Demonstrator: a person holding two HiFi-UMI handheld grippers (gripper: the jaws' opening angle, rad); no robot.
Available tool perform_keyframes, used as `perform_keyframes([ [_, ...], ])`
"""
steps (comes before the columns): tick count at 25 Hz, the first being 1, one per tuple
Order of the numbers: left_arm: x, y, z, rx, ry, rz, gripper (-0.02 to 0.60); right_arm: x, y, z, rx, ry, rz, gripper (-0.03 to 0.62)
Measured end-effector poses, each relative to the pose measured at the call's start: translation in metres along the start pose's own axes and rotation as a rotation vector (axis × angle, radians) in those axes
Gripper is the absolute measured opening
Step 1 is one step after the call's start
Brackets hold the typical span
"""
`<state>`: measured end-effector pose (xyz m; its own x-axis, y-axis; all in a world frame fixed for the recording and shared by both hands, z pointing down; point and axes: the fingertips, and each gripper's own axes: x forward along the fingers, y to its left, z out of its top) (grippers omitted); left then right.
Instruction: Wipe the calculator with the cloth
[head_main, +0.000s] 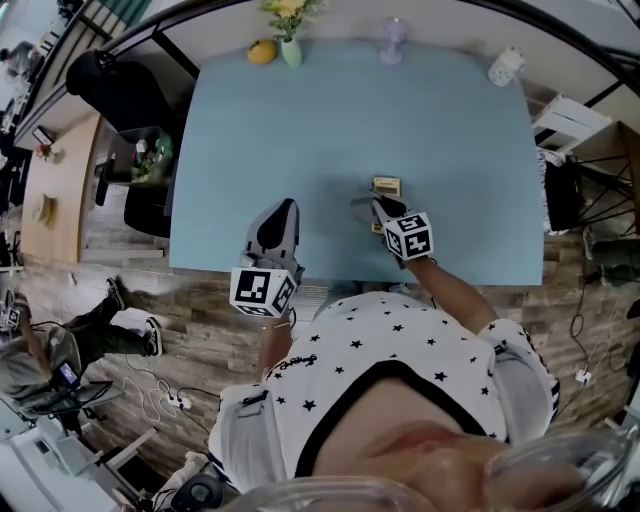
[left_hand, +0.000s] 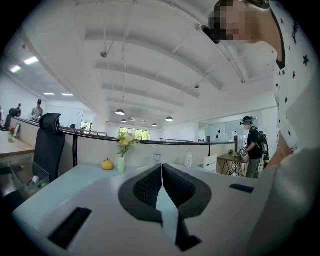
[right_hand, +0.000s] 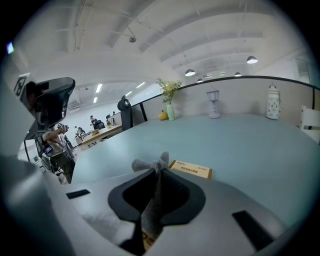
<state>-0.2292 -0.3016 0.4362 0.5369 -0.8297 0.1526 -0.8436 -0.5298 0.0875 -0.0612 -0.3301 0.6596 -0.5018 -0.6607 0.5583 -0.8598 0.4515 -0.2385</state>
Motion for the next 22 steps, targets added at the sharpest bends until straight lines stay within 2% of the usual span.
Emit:
perform_keyframes([
  [7,0.000,-0.005,0.000,-0.003,0.000,-0.013,0.031,-0.009,-0.013,0.001,0.007,-0.008,-0.036,0.034],
  [22,0.014,-0.029,0.001,0.003,0.002,-0.072,0.031,-0.046,-0.069,-0.019,0.084,-0.024,-0.164,0.034],
])
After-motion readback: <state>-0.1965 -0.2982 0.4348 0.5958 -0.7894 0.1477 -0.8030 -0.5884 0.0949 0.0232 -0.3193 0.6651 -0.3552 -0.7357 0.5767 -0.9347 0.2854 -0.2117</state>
